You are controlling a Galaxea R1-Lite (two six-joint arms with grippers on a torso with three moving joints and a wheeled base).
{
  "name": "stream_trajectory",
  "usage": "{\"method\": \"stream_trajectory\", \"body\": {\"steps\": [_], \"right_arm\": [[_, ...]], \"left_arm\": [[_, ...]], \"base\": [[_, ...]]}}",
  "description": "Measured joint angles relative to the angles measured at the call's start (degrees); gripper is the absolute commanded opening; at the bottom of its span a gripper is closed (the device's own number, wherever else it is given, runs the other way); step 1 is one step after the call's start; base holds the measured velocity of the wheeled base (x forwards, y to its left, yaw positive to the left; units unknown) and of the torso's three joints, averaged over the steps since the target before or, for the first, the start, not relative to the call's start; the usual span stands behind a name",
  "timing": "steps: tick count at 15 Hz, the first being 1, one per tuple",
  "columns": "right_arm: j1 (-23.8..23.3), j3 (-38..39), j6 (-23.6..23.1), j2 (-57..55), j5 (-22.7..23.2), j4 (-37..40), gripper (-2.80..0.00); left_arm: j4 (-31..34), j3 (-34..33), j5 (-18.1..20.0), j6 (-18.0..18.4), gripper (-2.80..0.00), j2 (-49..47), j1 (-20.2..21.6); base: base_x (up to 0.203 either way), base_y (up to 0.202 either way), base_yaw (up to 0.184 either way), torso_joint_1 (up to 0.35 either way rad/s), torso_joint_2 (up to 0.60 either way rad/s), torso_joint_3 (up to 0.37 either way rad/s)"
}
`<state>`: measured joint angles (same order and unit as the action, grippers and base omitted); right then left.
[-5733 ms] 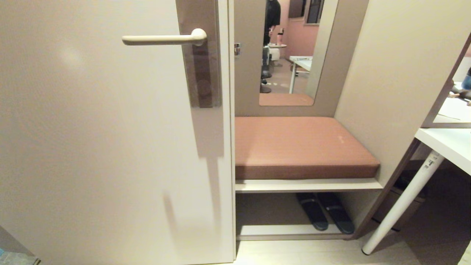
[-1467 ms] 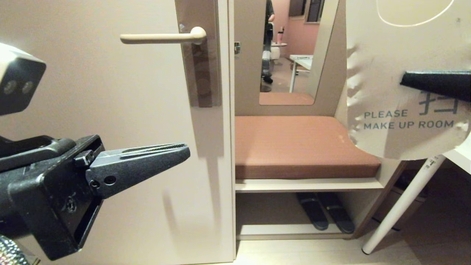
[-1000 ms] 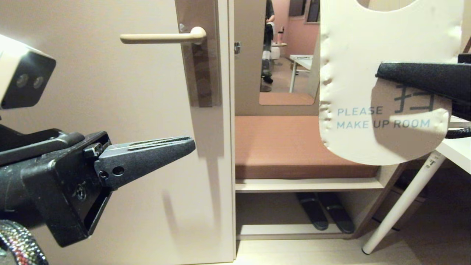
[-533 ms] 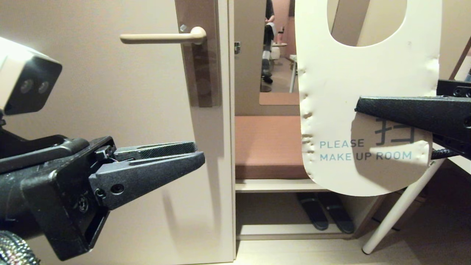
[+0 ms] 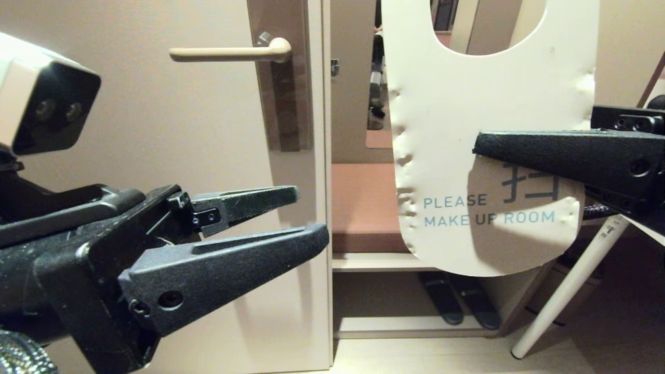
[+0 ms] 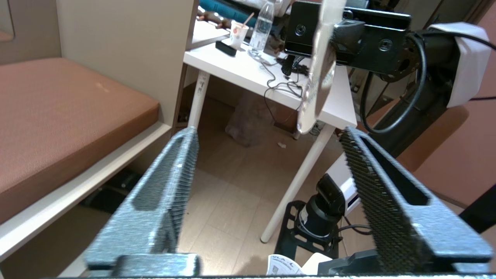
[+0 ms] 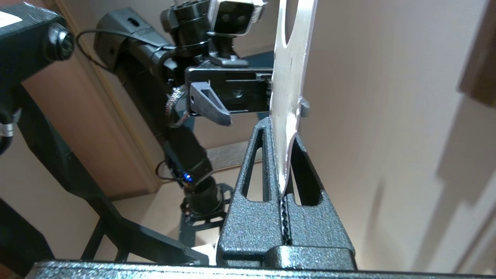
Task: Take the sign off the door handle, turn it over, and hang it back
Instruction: Hand it to the other hand
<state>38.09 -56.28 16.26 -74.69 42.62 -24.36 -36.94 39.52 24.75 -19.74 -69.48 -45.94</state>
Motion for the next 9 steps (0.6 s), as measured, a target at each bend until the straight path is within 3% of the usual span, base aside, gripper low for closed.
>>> {"method": "stream_trajectory", "body": {"steps": [9], "right_arm": [[2.43,0.27,-0.01,-2.07,0.01,-0.33,-2.80]], "left_arm": [[-0.93,-0.41,0.35,0.17,0.00,-1.63,-2.19]], "base": [[0.000,0.000,0.000,0.000,0.00,0.000]]}}
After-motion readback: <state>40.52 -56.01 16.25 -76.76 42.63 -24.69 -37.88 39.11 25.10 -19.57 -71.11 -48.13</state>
